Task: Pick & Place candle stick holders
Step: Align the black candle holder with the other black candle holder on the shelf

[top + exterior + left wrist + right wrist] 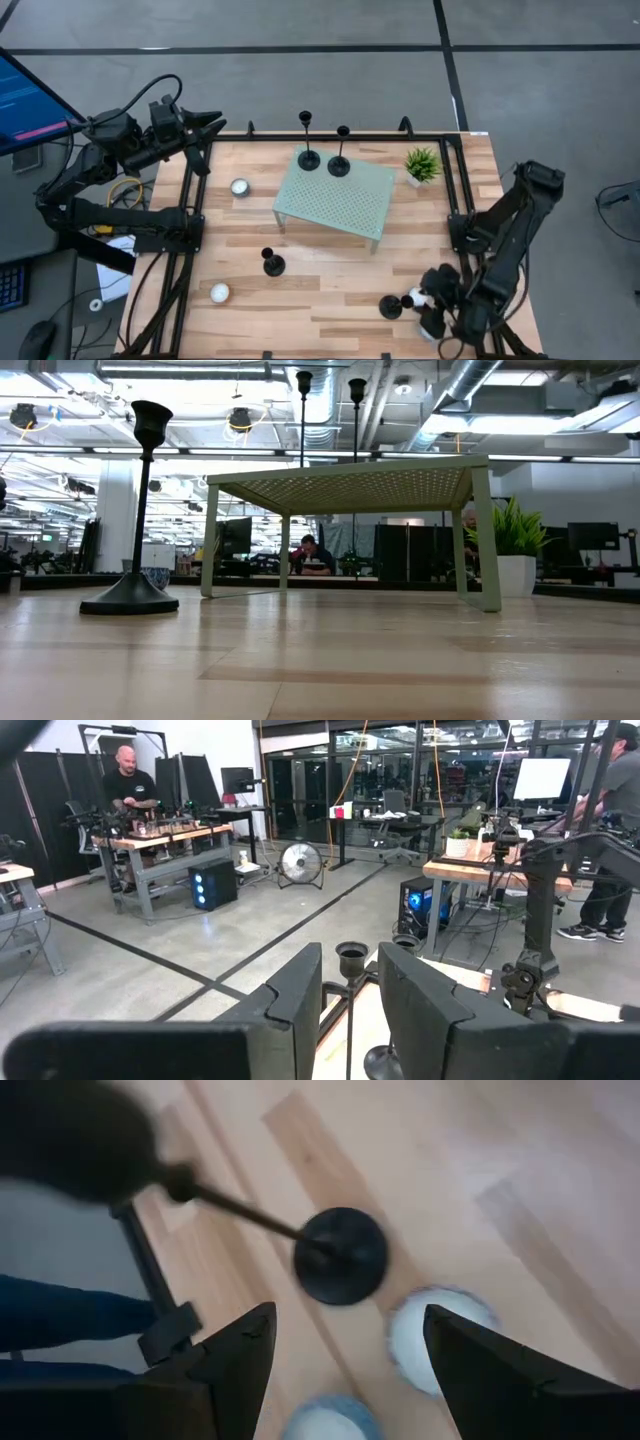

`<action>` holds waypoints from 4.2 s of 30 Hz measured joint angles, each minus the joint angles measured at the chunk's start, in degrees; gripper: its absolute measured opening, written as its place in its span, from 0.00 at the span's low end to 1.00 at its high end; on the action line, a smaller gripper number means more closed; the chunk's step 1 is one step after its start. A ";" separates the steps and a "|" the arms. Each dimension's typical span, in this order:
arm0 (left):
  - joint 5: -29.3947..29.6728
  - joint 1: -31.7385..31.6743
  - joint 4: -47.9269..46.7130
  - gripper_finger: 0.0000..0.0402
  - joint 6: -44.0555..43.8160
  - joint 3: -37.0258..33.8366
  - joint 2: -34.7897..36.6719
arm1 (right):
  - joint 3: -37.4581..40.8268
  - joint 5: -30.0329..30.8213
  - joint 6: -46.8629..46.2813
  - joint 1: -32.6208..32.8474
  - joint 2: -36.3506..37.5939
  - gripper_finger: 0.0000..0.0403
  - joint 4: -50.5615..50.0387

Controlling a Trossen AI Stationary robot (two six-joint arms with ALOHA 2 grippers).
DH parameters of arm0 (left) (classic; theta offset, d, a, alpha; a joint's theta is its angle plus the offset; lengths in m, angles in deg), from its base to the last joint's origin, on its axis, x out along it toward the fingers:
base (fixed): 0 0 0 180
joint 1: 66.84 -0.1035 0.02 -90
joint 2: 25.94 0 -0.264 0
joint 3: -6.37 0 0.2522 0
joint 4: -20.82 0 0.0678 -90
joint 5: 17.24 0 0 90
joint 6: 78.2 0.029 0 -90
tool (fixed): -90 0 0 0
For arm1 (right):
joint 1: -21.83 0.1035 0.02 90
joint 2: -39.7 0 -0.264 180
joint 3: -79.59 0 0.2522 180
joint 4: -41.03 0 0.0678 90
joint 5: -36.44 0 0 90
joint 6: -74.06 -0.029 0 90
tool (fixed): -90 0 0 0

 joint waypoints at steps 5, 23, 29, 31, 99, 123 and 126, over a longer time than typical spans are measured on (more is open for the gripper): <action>0.00 0.02 0.08 0.25 -0.30 0.00 -0.04 | 0.00 4.98 0.12 1.49 -4.49 0.61 3.26; 0.00 0.00 0.22 0.25 -1.49 -0.02 -1.64 | -0.02 10.23 7.40 -4.12 -10.69 0.61 11.27; 0.00 0.02 0.26 0.25 -1.29 -0.02 -2.29 | -0.02 10.15 8.92 -5.60 -10.69 0.52 10.82; 0.00 0.02 0.24 0.25 -1.27 -0.02 -2.29 | -0.02 9.90 10.11 -5.61 -10.69 0.43 11.25; 0.00 0.01 0.70 0.25 -1.29 0.00 -2.25 | -29.81 -4.78 86.99 -63.20 -24.71 0.00 46.84; 0.00 0.00 1.58 0.25 -1.29 0.00 -2.25 | -31.26 -4.63 86.61 -63.13 -25.53 0.06 41.47; 0.00 0.00 1.66 0.25 -1.29 0.00 -2.25 | -31.26 -4.67 86.64 -63.13 -25.53 0.11 41.03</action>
